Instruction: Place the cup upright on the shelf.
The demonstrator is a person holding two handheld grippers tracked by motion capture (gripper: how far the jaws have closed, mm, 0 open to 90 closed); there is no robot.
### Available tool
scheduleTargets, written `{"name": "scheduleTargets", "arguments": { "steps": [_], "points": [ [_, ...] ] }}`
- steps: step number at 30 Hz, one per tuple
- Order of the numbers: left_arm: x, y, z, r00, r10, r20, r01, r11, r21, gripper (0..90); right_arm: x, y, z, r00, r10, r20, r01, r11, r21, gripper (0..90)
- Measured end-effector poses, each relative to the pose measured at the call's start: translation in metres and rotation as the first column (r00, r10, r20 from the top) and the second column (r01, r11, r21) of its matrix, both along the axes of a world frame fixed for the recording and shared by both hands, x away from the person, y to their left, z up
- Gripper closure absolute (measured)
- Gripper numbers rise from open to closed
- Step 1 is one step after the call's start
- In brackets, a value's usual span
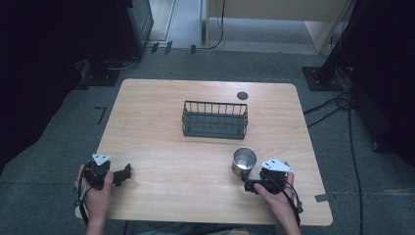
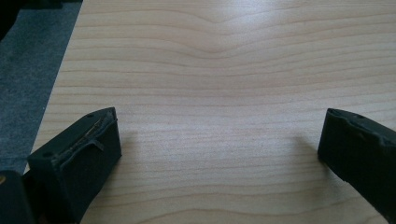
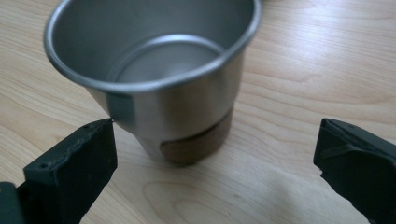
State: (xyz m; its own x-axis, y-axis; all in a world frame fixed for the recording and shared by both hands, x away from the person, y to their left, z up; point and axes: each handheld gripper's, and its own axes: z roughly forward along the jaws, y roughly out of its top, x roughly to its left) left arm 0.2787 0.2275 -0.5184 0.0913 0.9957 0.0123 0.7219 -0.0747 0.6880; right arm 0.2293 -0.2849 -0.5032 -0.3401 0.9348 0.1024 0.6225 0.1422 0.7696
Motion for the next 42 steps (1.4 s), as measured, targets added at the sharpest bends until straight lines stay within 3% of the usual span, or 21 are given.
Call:
{"name": "scheduleTargets", "arguments": {
  "steps": [20, 42],
  "points": [
    [0.0, 0.0, 0.0, 1.0, -0.001, 0.0, 0.001, 1.0, 0.001, 0.0, 0.019, 0.025, 0.011, 0.9993, 0.012, 0.036, -0.013, 1.0, 0.006, 0.1],
    [0.0, 0.0, 0.0, 1.0, -0.001, 0.0, 0.001, 1.0, 0.002, 0.0, 0.028, 0.036, 0.016, 0.9994, -0.016, 0.03, 0.016, 1.0, -0.008, 12.5]
  ]
}}
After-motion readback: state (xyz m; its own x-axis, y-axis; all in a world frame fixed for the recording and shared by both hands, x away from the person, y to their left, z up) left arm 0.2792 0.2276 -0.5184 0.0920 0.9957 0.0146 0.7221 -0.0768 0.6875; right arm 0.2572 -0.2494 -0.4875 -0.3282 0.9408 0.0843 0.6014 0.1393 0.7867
